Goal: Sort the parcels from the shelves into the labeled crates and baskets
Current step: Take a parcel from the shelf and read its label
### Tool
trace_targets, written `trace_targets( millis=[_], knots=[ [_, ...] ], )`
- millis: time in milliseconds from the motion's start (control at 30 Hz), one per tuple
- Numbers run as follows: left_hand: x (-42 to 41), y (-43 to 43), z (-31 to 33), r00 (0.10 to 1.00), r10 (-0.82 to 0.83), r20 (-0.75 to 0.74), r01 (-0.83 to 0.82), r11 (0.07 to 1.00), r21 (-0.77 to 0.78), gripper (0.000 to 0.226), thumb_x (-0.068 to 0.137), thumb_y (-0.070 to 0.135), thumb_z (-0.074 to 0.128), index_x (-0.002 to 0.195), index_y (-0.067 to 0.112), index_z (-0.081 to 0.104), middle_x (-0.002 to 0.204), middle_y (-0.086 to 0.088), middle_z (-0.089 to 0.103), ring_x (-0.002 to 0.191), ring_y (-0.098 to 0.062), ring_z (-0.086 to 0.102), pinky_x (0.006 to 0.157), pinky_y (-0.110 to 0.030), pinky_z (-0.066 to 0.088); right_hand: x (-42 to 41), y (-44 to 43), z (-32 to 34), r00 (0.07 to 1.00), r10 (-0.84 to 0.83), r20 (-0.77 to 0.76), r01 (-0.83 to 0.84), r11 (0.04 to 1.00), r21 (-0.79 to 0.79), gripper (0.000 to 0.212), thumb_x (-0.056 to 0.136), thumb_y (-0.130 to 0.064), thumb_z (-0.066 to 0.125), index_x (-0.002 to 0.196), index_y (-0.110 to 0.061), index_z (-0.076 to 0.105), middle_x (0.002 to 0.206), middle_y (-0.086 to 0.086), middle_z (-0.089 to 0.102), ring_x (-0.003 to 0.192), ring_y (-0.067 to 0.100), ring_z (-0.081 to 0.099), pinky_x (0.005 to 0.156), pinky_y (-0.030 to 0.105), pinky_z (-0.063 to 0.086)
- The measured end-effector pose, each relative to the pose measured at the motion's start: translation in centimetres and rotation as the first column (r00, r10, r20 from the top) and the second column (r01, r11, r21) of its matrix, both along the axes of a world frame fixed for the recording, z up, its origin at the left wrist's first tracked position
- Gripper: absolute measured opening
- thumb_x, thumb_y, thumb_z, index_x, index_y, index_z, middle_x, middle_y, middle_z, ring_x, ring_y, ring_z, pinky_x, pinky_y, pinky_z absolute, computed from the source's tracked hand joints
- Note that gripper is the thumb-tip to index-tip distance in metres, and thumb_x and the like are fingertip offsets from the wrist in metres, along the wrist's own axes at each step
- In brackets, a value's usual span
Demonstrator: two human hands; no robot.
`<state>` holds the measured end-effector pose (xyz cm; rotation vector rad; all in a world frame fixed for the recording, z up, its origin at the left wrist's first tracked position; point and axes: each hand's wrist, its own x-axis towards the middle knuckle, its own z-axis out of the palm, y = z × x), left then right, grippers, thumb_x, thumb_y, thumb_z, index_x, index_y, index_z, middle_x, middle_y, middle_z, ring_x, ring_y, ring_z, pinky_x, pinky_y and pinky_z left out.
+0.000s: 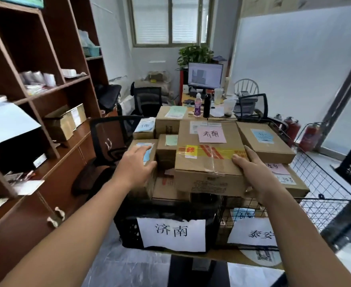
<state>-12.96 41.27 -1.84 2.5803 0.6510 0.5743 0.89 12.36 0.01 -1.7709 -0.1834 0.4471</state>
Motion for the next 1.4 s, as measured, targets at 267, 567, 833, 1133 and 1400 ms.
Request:
trace_targets(
  millis=[267, 567, 833, 1133, 1400],
  knots=[
    [8.2, 4.8, 0.1, 0.945, -0.165, -0.283, 0.233, 0.946, 0.225, 0.074, 0.088, 0.049, 0.064, 0.151, 0.028, 0.032, 0.156, 0.001, 0.031, 0.142, -0.024, 0.029, 0.113, -0.04, 0.03, 0.0, 1.2, -2.0, 0.974, -0.22, -0.054, 0.226, 0.953, 0.201, 0.056, 0.098, -0.04, 0.064, 0.146, -0.051, 0.038, 0.129, -0.001, 0.058, 0.106, 0.033, 0.068, 0.068, 0.044, 0.06],
    [15.5, 7.7, -2.1, 0.836, -0.295, -0.463, 0.379, 0.92, 0.097, 0.096, 0.077, 0.052, 0.072, 0.154, 0.036, 0.017, 0.162, -0.006, 0.009, 0.148, -0.031, 0.005, 0.121, -0.046, 0.013, -0.5, -0.1, -2.8, 0.945, -0.311, -0.103, 0.328, 0.877, 0.351, 0.061, 0.1, -0.028, 0.062, 0.153, -0.044, 0.036, 0.132, 0.002, 0.063, 0.085, 0.026, 0.076, 0.058, 0.042, 0.061],
    [15.0, 7.5, -1.4, 0.784, -0.39, -0.482, 0.479, 0.875, 0.071, 0.106, 0.065, 0.056, 0.078, 0.148, 0.049, 0.013, 0.153, -0.002, 0.011, 0.136, -0.035, 0.017, 0.111, -0.051, 0.025, -0.7, 0.1, -2.6, 0.932, -0.359, -0.05, 0.353, 0.868, 0.35, 0.055, 0.102, -0.026, 0.059, 0.15, -0.043, 0.038, 0.118, -0.006, 0.065, 0.077, 0.017, 0.076, 0.064, 0.048, 0.063],
    [11.2, 6.3, 2.4, 0.927, -0.352, -0.13, 0.364, 0.928, 0.083, 0.093, 0.064, 0.049, 0.081, 0.142, 0.041, 0.032, 0.147, -0.008, 0.025, 0.134, -0.031, 0.018, 0.109, -0.051, 0.027, 0.0, -1.6, -1.9, 0.944, -0.321, -0.079, 0.324, 0.852, 0.412, 0.04, 0.101, -0.029, 0.058, 0.133, -0.052, 0.056, 0.116, -0.004, 0.075, 0.086, 0.022, 0.072, 0.078, 0.058, 0.054],
    [5.8, 6.4, 4.9, 0.976, 0.007, 0.217, -0.011, 1.0, 0.017, 0.091, 0.065, 0.047, 0.086, 0.141, 0.032, 0.039, 0.149, -0.013, 0.021, 0.138, -0.037, 0.016, 0.115, -0.051, 0.024, 0.1, -0.6, -1.0, 0.969, -0.224, -0.105, 0.246, 0.917, 0.314, 0.057, 0.1, -0.029, 0.062, 0.148, -0.047, 0.039, 0.122, -0.005, 0.062, 0.092, 0.028, 0.07, 0.07, 0.054, 0.061]
  ],
)
